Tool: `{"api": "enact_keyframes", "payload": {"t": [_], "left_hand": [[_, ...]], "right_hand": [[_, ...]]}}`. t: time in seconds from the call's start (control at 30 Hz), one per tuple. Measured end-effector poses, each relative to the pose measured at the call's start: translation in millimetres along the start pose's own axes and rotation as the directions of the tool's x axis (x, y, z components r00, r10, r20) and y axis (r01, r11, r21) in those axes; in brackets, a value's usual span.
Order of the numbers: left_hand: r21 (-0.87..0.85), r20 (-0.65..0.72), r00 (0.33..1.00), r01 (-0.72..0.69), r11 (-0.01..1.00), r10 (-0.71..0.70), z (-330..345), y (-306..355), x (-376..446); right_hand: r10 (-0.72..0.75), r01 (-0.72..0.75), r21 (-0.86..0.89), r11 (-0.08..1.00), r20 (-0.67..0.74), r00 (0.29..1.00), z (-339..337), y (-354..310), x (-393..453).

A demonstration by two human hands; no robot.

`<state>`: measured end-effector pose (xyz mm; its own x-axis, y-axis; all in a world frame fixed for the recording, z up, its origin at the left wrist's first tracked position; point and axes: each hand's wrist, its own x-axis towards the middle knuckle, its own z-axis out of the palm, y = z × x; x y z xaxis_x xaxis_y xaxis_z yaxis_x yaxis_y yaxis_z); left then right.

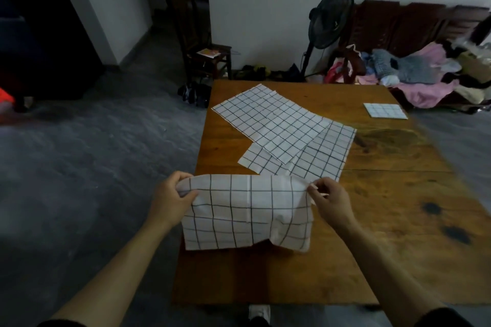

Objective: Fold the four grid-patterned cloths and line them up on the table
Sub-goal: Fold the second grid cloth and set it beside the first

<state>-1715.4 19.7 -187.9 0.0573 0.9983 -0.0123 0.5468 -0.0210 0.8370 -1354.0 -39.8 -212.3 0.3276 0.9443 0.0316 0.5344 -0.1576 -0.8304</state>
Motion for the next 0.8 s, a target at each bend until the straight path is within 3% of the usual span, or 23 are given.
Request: {"api": "enact_keyframes", "payload": {"t": [0.17,0.37,0.63,0.8], "left_hand": [[0.079,-0.006,0.989,0.145,0.986,-0.145,18.2,-8.0,55.5],[0.113,-0.023,0.965,0.261,0.959,-0.260,40.7,-19.7,97.1],[0.177,0.121,0.944,0.285,0.942,-0.308,57.0,-41.2,112.4],[0.236,0.139,0.941,0.270,0.933,-0.308,55.7,-55.2,106.6]], "right_hand": [[0.093,-0.064,-0.137,0.989,0.213,0.973,18.1,11.3,68.4],[0.192,-0.126,-0.255,0.959,0.257,0.947,23.9,26.4,122.4],[0.278,-0.200,-0.340,0.919,0.198,0.940,34.0,44.8,109.4],[0.315,-0.262,-0.310,0.914,0.136,0.939,39.5,51.5,86.1]]}}
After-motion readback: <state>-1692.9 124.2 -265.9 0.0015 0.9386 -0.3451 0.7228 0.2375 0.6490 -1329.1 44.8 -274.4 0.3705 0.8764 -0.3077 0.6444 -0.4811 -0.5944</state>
